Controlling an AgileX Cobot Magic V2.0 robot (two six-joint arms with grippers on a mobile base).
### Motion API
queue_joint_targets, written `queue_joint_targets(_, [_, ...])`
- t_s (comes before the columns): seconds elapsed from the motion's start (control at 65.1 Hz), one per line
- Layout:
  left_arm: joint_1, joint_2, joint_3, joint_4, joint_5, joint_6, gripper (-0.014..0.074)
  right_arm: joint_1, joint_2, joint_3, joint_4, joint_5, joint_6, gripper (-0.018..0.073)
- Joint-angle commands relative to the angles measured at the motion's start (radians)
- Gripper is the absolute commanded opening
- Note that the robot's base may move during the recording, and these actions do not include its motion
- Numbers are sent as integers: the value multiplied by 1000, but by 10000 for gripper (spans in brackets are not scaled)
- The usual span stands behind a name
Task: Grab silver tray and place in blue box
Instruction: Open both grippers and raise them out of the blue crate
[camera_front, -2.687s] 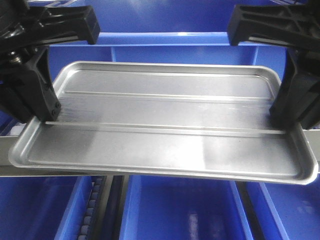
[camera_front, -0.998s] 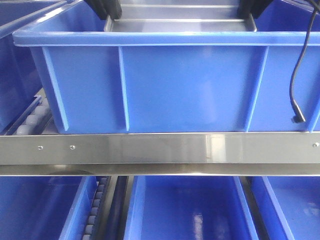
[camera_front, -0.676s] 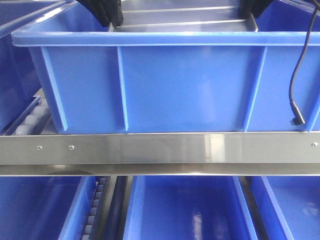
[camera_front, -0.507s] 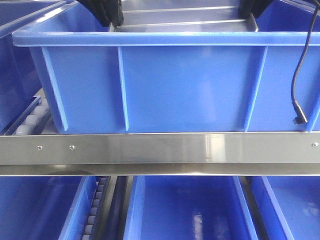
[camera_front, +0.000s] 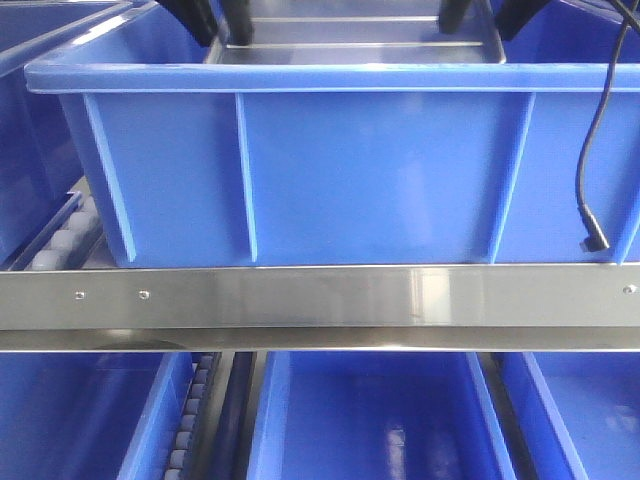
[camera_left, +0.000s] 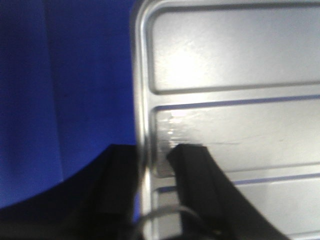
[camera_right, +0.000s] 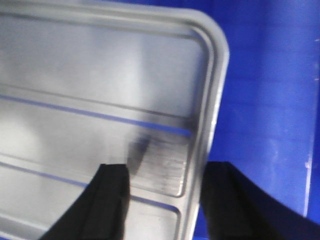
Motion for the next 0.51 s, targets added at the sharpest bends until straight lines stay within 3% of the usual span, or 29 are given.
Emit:
queue_joint_targets(0.0, [-29, -54, -42, -56, -92, -66, 272, 10, -52, -41, 73, -96, -20, 463])
queue_joint_targets(0.169, [-29, -54, -42, 38, -51, -70, 274, -45, -52, -41, 71, -87, -20, 463])
queue_joint_targets(0.353, [-24, -54, -42, 90, -52, -70, 274, -91, -52, -41, 71, -67, -21, 463])
queue_joint_targets(0.491, [11, -54, -42, 54, -50, -85, 274, -99, -52, -41, 71, -52, -21, 463])
